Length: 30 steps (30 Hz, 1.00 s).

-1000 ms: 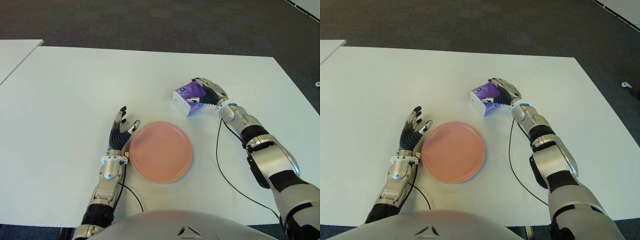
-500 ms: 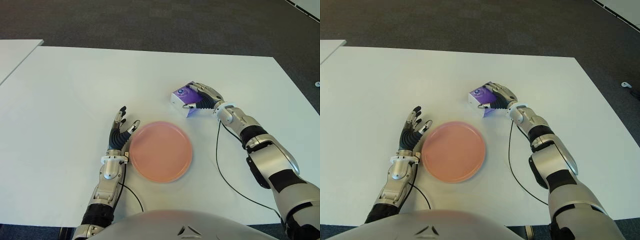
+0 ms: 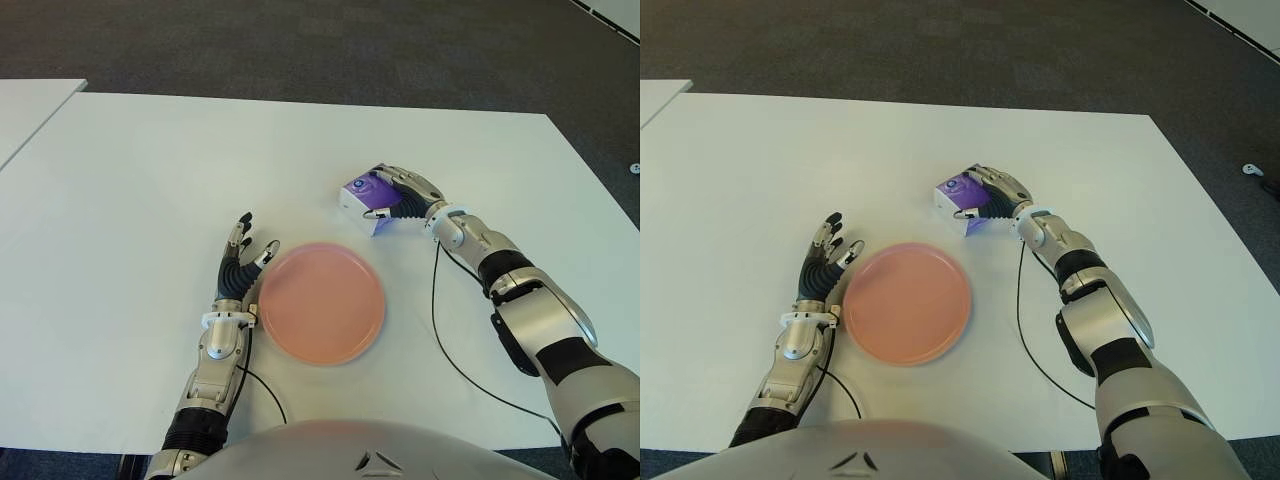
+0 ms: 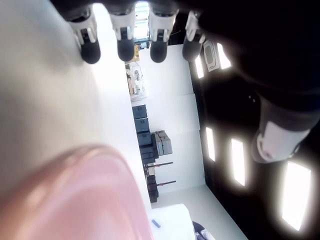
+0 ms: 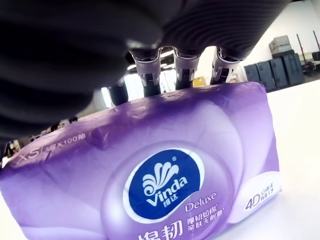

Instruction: Put the tissue paper into the plate.

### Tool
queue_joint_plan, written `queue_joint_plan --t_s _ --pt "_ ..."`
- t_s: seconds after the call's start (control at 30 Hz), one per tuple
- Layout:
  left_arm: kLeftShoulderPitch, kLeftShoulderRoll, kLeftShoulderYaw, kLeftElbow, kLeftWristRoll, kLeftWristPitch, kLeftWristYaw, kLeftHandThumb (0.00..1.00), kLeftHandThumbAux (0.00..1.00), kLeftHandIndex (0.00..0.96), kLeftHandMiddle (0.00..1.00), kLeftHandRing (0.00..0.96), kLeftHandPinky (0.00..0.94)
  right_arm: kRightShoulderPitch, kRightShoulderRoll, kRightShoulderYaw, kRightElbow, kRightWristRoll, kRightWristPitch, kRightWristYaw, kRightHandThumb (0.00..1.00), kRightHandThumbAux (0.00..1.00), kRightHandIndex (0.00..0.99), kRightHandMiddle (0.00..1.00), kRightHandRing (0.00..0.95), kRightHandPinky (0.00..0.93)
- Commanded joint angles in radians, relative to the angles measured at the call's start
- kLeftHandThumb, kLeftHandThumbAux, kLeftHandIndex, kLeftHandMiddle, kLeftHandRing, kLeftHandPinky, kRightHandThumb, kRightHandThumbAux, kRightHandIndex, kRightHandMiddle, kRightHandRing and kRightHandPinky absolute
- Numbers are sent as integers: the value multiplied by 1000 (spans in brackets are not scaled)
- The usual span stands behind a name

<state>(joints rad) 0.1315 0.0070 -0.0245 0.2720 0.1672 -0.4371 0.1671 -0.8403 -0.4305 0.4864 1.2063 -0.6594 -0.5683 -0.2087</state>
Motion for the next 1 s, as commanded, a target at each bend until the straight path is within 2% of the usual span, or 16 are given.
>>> queue_joint_plan --t_s 0.03,0.47,0.8,0.9,1.0 --pt "24 4 -3 9 3 14 -4 0 536 0 0 0 0 -4 19 -9 6 13 10 24 186 349 0 0 0 0" --pt "24 3 0 20 1 4 -2 0 526 0 0 0 0 6 31 -9 2 14 4 28 178 352 0 0 0 0" --pt "24 3 5 30 -1 -15 0 0 542 0 0 0 0 44 50 22 18 -12 23 -1 167 363 0 0 0 0" --pt "26 4 6 26 1 -15 1 0 537 0 0 0 0 77 80 49 36 -39 62 -37 166 376 0 0 0 0" --pt "29 7 7 22 2 -14 0 0 536 0 0 0 0 83 87 66 39 -53 71 -52 165 386 0 0 0 0"
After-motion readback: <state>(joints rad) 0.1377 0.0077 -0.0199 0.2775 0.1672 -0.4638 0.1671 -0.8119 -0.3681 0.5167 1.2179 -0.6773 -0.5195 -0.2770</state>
